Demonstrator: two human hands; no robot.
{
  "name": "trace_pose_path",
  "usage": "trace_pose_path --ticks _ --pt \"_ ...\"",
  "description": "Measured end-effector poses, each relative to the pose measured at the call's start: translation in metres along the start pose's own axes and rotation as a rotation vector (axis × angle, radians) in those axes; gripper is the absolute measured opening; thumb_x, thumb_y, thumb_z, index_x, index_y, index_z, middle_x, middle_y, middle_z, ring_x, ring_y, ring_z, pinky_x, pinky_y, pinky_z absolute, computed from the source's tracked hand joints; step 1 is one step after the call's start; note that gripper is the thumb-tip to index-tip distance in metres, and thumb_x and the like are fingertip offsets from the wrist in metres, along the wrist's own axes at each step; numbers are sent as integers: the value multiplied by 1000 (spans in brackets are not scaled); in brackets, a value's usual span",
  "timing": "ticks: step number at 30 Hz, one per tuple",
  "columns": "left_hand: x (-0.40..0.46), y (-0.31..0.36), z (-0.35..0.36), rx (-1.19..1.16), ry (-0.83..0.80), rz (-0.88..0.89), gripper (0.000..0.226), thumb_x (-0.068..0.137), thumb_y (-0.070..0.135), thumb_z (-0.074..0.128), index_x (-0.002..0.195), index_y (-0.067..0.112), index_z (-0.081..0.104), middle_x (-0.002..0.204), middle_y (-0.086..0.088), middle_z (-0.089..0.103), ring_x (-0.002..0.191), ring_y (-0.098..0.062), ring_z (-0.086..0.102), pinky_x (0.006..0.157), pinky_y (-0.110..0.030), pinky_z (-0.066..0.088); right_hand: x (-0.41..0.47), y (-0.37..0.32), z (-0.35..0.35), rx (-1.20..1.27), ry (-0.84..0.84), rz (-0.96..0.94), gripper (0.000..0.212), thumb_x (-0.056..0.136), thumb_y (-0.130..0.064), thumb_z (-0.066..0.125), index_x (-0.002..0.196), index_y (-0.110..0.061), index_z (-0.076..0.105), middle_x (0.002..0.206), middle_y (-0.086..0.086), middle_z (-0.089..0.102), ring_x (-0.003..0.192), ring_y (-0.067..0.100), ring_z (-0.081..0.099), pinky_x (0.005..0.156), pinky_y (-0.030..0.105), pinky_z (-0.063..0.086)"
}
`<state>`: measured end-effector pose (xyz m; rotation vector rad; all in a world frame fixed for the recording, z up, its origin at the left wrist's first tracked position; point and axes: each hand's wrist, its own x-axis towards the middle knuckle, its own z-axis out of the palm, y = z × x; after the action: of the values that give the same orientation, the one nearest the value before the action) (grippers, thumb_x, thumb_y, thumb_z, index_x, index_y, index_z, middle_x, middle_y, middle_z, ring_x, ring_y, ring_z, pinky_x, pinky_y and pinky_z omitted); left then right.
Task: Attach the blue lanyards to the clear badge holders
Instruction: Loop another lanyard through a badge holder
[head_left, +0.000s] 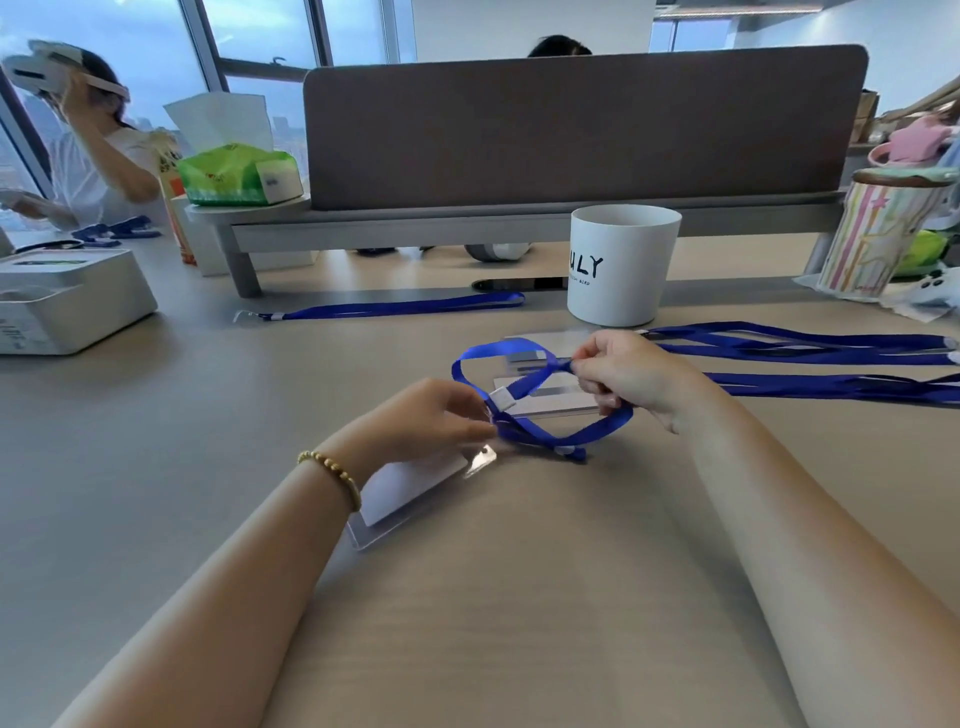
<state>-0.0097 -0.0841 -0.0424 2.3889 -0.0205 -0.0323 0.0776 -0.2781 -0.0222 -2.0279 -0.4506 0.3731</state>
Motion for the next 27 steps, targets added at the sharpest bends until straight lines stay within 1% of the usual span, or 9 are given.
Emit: trace_pose_path --ticks 4,8,10,13,16,18,20,23,27 --pt "-4 -2 -7 -102 -130 19 2 86 11 62 88 12 62 69 9 64 58 3 60 73 -16 50 0 1 12 -522 22 14 17 87 -7 45 100 -17 49 96 7 58 82 22 55 75 34 46" --pt "-6 -1 -4 107 -126 22 23 83 27 65 97 10 57 77 8 58 66 -4 56 70 -16 47 -15 -14 41 -541 95 -415 49 82 0 53 128 -16 45 139 2 38 129 19 33 106 31 30" --pt "-5 -3 -4 157 -93 11 35 80 31 69 101 11 50 81 5 54 71 -11 50 72 -25 47 -23 -21 54 -405 -11 -485 43 86 -2 49 126 -16 48 137 -2 45 123 10 34 115 34 18" --pt "-5 -5 -8 80 -44 -14 44 77 27 72 104 13 40 78 5 54 66 -7 48 66 -21 48 -25 -16 56 -373 -124 -381 17 95 -19 47 112 -18 46 115 -7 58 99 0 42 115 33 6" --pt "-7 -4 -12 37 -31 5 46 76 24 72 103 17 36 77 2 54 65 -8 48 64 -20 48 -19 -11 53 -303 -146 -299 19 92 -37 53 102 -24 43 97 -11 56 101 5 49 105 37 32" --pt "-8 -2 -13 47 -28 31 47 76 24 73 103 16 35 77 1 54 65 -8 47 63 -20 48 -19 -13 51 -241 -211 -270 18 91 -38 55 103 -27 49 99 -8 59 104 15 53 91 29 42" --pt "-9 0 -14 40 -17 64 48 75 23 73 104 11 36 77 1 54 65 -9 47 63 -20 48 -20 -15 49 -264 -282 -261 15 92 -35 55 102 -25 58 111 -7 61 109 14 53 82 19 38" --pt "-11 1 -16 29 14 120 46 73 26 75 100 12 41 80 1 55 69 -11 47 68 -24 49 -20 -14 46 -309 -325 -240 10 92 -35 54 87 -31 62 127 -3 58 119 12 49 88 22 34" --pt "-11 0 -18 117 28 193 19 76 29 71 91 26 58 94 12 55 89 -3 51 87 -22 45 -20 -11 46 -134 -368 -247 16 96 -24 51 82 -23 59 81 -4 65 74 6 56 76 15 45"
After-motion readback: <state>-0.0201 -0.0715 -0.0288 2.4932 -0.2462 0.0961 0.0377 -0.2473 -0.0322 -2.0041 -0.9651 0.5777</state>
